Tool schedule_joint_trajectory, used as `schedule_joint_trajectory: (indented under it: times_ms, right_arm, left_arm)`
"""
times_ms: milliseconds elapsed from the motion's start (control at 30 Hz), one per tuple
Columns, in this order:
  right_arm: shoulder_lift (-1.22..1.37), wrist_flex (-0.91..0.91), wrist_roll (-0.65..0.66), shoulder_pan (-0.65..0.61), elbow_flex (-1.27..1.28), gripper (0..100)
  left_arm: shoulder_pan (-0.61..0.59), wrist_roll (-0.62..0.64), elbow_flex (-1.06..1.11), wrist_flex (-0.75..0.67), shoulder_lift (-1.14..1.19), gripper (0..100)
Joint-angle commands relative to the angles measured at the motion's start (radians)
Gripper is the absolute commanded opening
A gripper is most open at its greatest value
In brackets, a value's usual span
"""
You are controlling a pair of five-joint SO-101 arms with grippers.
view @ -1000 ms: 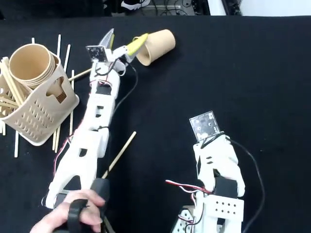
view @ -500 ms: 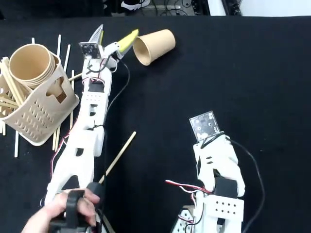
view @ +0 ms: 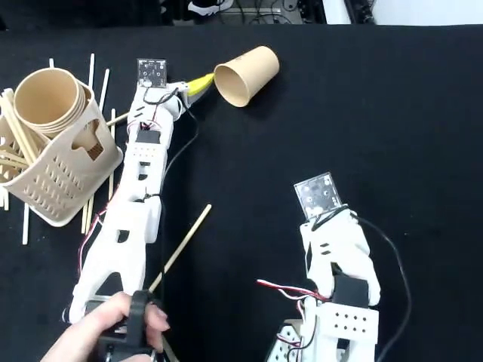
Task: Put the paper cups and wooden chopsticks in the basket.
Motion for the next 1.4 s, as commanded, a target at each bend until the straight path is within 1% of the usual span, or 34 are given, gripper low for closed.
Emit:
schedule_joint_trajectory:
  times_ms: [0,167,200,267,333,500,633,800,867,933,1133,1367]
  right_arm:
    - [-0.024,0.003,-0.002,-0.009,-0.001,2.1]
    - [-0.024,0.000,-0.002,-0.009,-0.001,2.1]
    - [-0.024,0.000,-0.002,-0.009,-0.001,2.1]
    - [-0.024,-0.002,-0.002,-0.009,-0.001,2.1]
    - [-0.024,-0.002,-0.002,-0.009,-0.001,2.1]
    - [-0.024,-0.002,-0.002,-0.009,-0.001,2.1]
    - [-0.024,0.000,-0.002,-0.009,-0.001,2.1]
    - [-0.024,0.000,-0.002,-0.009,-0.001,2.1]
    - [-0.024,0.002,-0.002,-0.009,-0.001,2.2]
    - [-0.024,0.002,-0.002,-0.009,-0.001,2.2]
    - [-0.025,0.003,-0.002,-0.009,-0.001,2.2]
    - [-0.025,0.000,-0.002,-0.012,-0.005,2.2]
  left_arm:
    - [0.021,-0.009,-0.059,-0.002,-0.002,47]
    - [0.088,-0.006,-0.059,-0.005,-0.002,47]
    - [0.085,0.011,-0.059,-0.020,-0.002,47]
    - [0.082,0.080,-0.061,-0.101,0.005,47]
    - [0.085,0.120,-0.059,-0.161,0.006,47]
    - [0.077,0.121,-0.059,-0.181,0.002,47]
    - [0.033,0.121,-0.059,-0.187,-0.008,48]
    - [-0.012,0.120,-0.058,-0.373,-0.129,47]
    - [-0.021,0.120,-0.058,-0.394,-0.207,47]
    - [-0.028,0.120,-0.058,-0.361,-0.299,47]
    - [0.002,0.120,-0.058,-0.147,-0.580,47]
    - [0.054,0.121,-0.054,0.288,-0.980,47]
